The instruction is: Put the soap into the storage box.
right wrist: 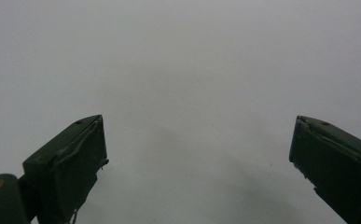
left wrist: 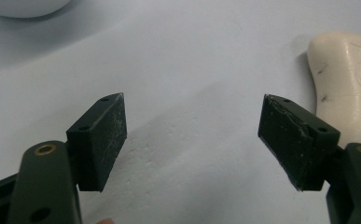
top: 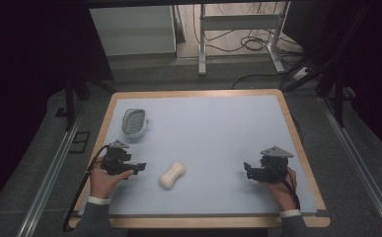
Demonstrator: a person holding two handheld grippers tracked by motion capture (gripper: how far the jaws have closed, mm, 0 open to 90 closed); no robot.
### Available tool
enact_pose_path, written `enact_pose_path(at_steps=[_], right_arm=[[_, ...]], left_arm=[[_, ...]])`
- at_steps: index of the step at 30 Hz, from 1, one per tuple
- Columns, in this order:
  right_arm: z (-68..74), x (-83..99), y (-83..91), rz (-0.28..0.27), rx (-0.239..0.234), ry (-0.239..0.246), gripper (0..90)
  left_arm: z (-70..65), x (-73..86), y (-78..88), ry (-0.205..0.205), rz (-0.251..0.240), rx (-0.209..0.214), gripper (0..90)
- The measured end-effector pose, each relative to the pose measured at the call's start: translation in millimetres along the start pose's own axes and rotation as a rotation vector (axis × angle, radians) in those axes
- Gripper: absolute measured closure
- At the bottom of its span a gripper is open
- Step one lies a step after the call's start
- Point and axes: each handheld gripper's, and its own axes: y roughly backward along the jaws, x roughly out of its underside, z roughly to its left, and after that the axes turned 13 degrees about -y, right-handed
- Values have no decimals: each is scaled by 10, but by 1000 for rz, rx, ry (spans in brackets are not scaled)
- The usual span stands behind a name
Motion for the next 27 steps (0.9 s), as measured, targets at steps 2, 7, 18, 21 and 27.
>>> enact_pose_path(at_steps=[2, 7, 18, 21, 27], right_arm=[[-10, -6, 11, -5, 0, -4, 37], [-58, -9, 61, -13, -7, -9, 44], [-88, -9, 93, -16, -18, -10, 52], [-102, -11, 101, -21, -17, -14, 52], [-124, -11, 128, -27, -25, -31, 54]], left_arm=[[0, 0, -1, -1, 1, -1, 236], [-13, 2, 29, 1, -9, -5, 234], [-8, -1, 39, 16, -8, -16, 228], [-14, -2, 43, 17, -9, -13, 232], [-26, -5, 68, 17, -16, -1, 238]])
